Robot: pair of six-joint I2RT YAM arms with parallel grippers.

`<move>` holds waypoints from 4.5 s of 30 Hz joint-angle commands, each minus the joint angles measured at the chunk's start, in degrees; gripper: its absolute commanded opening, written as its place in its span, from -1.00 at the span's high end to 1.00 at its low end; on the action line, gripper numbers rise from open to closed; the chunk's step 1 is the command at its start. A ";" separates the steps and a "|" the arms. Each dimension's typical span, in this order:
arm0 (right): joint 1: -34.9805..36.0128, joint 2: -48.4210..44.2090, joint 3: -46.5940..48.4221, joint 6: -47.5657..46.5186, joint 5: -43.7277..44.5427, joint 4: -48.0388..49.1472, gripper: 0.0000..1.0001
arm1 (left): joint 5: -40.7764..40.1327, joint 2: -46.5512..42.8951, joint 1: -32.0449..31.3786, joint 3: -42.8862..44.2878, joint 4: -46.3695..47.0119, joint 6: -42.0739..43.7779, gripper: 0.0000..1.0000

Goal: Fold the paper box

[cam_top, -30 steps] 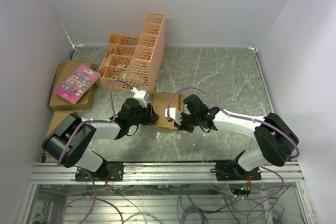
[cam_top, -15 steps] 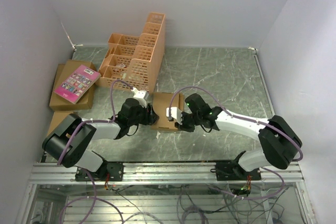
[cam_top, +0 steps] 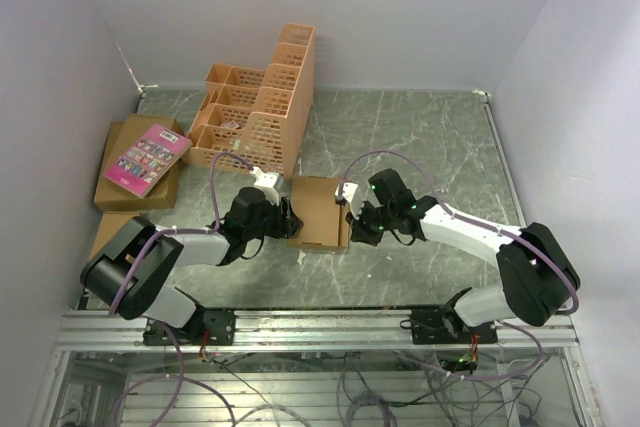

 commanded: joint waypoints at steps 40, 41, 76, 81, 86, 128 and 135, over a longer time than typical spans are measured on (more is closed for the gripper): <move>1.57 7.56 0.08 57.17 2.26 12.32 1.00 | 3.20 4.43 -0.13 -0.30 -0.18 0.86 -0.15; 1.92 7.51 -0.09 57.98 2.13 12.35 1.00 | 3.26 4.68 -0.13 -0.32 0.16 0.76 -0.15; -20.81 19.41 37.35 -3.27 -8.31 -25.39 0.55 | -7.67 -26.95 -0.22 2.10 -36.50 -9.36 0.45; -20.73 27.58 45.46 1.23 -6.73 -16.03 0.99 | -4.44 -32.46 -0.54 0.52 -42.95 -14.63 0.86; -20.16 34.43 49.33 2.47 -9.50 -12.29 1.00 | -1.25 -30.22 -1.47 -0.56 -40.76 -16.04 0.85; -23.06 6.07 7.10 5.01 -10.55 -5.24 0.81 | -5.63 10.93 -4.89 26.81 -32.37 3.11 0.55; -25.13 1.32 7.74 -1.97 -14.90 -7.38 0.59 | -6.60 -6.10 -5.02 22.26 -42.47 8.77 0.20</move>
